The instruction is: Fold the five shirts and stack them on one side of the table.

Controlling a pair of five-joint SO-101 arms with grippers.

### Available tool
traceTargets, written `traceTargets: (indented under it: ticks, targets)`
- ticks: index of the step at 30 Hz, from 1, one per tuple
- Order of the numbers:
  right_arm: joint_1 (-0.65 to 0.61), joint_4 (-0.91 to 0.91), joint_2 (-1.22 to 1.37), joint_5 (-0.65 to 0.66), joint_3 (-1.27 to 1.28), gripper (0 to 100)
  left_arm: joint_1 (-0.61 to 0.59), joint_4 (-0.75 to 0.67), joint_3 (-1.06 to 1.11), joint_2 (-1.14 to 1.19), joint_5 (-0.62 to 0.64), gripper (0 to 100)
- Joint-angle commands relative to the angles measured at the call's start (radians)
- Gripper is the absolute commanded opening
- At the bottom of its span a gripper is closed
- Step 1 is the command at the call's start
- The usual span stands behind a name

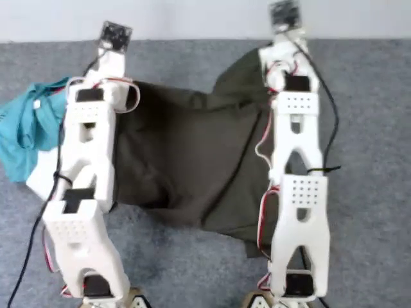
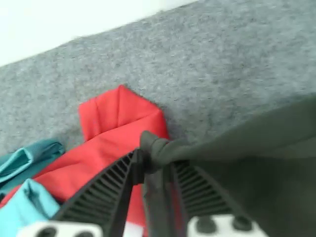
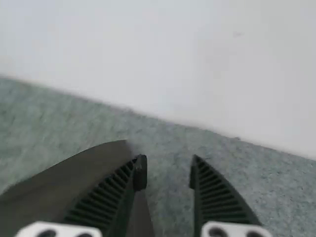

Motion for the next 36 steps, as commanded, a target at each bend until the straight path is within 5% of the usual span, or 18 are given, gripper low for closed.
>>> traceTargets:
  ticks: [1,7,12,16,21,28,36]
  targets:
    - [-0.028,0.143,0.015,0.118,-0.183,17.7,0.008,0.127,-0.206,0.026,0.08,13]
    - [-0.022,0.418,-0.042,0.141,-0.347,17.7,0.011,0.477,-0.596,0.063,0.109,16]
    - [-0.013,0.839,-0.17,0.144,-0.338,17.7,-0.002,0.901,-0.8,0.063,0.107,16]
    - [0.013,0.992,-0.242,0.137,-0.307,17.6,-0.052,0.914,-0.739,0.038,0.11,16]
    - [0.039,0.993,-0.463,0.138,-0.043,17.6,-0.054,0.916,-0.348,-0.104,0.107,15]
    - [-0.081,0.983,-1.024,0.17,0.804,17.6,-0.048,0.907,0.36,-0.522,-0.068,11]
    - [-0.197,0.869,-1.534,0.275,1.637,17.6,-0.055,0.856,0.845,-0.855,-0.239,11]
